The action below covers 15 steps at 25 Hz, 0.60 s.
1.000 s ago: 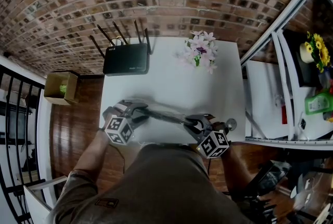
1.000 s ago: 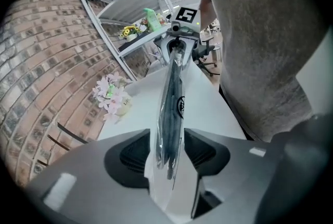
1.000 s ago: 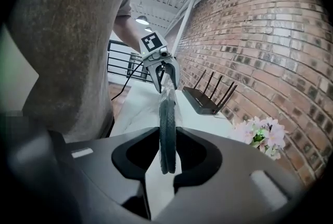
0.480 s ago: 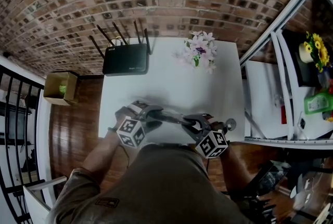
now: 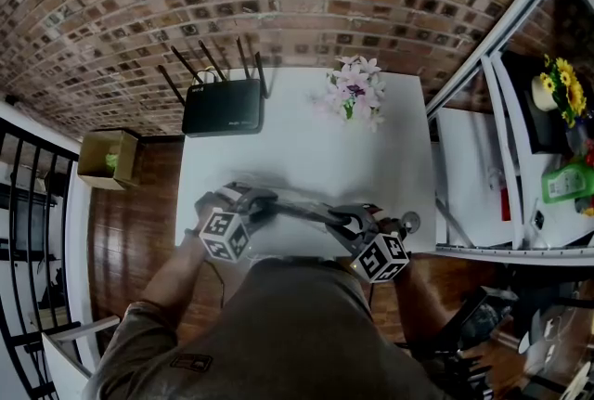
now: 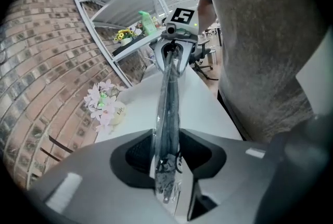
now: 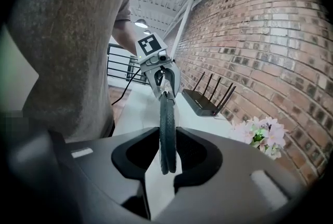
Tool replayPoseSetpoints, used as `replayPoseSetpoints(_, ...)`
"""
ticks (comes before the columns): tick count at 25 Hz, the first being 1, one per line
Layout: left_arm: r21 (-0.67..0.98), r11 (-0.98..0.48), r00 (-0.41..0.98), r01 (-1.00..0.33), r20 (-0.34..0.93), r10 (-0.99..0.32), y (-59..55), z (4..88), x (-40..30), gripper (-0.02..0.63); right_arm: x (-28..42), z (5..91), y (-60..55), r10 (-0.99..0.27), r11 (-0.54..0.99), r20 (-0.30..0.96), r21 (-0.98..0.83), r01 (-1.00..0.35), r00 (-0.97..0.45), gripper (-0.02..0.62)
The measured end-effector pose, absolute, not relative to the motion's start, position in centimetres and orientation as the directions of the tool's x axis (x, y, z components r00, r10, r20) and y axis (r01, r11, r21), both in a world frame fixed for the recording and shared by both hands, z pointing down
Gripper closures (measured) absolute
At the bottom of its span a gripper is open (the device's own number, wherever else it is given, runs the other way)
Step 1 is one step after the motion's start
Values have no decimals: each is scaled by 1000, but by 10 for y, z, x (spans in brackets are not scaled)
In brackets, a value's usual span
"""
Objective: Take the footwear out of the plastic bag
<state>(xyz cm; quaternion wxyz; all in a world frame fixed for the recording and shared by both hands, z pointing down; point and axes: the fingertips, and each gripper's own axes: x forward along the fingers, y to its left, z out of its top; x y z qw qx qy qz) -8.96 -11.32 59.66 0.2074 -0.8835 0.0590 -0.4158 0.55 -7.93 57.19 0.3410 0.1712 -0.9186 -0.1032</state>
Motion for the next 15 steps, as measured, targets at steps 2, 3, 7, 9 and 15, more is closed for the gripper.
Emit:
replayPoseSetpoints(2,-415,-907,644,69,713,-278,-112,597,-90,468,5,572,-81,-378,924,591,293,-247,-712,471)
replayPoseSetpoints(3,-415,-907,642,72,715,-277,-111,597,-90,470,4,572,-81,-373,926,594,288,-244,-713,461)
replayPoseSetpoints(7,-420,-903,640,93,720,-269,-107,596,-87,479,-5,572,-79,-352,929,627,323,-180,-695,394)
replayPoseSetpoints(9,-425,-899,644,103,717,-266,-105,594,-83,480,-12,572,-80,-355,924,639,350,-153,-682,394)
replayPoseSetpoints(15,-436,-894,654,105,707,-268,-105,588,-78,482,-16,577,-90,-398,901,666,414,-131,-631,460)
